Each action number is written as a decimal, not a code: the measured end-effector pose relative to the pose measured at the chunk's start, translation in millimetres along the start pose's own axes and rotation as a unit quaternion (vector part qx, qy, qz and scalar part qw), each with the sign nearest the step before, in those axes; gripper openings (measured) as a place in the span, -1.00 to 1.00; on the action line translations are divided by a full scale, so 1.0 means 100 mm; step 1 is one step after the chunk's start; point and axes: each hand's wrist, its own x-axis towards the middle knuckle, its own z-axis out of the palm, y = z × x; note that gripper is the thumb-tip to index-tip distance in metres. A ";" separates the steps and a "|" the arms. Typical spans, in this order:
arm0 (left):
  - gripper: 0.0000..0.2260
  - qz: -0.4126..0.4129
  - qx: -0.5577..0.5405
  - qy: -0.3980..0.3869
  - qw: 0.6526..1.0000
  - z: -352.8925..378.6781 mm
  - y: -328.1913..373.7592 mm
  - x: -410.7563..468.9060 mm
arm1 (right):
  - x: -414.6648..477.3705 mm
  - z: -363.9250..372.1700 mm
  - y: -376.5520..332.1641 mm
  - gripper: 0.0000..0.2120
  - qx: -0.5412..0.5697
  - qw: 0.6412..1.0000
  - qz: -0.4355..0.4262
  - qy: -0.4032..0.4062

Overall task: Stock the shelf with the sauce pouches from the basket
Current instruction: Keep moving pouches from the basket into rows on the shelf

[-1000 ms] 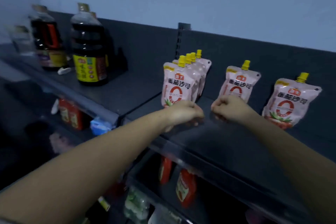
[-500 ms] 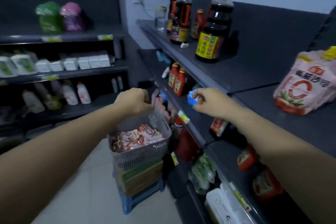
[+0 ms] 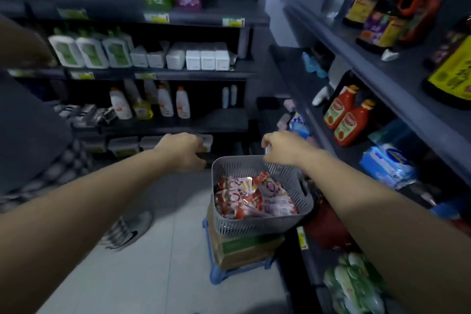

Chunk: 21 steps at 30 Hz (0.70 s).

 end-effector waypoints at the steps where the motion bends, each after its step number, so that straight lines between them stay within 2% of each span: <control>1: -0.64 0.004 0.001 -0.015 1.000 0.06 -0.03 0.08 | 0.08 0.07 0.02 -0.69 -0.002 1.000 0.002 -0.014; 12: -0.66 0.024 0.027 -0.118 0.992 0.75 0.27 1.30 | 0.95 0.81 1.01 -0.75 0.022 0.984 0.042 -0.171; 16: -0.71 0.020 0.031 -0.163 0.986 1.05 0.47 1.63 | 1.28 1.13 1.46 -0.87 0.054 0.973 0.051 -0.219; 21: -0.74 0.003 -0.010 -0.213 0.977 1.48 0.48 1.97 | 1.52 1.55 1.76 -0.83 0.069 0.953 0.060 -0.288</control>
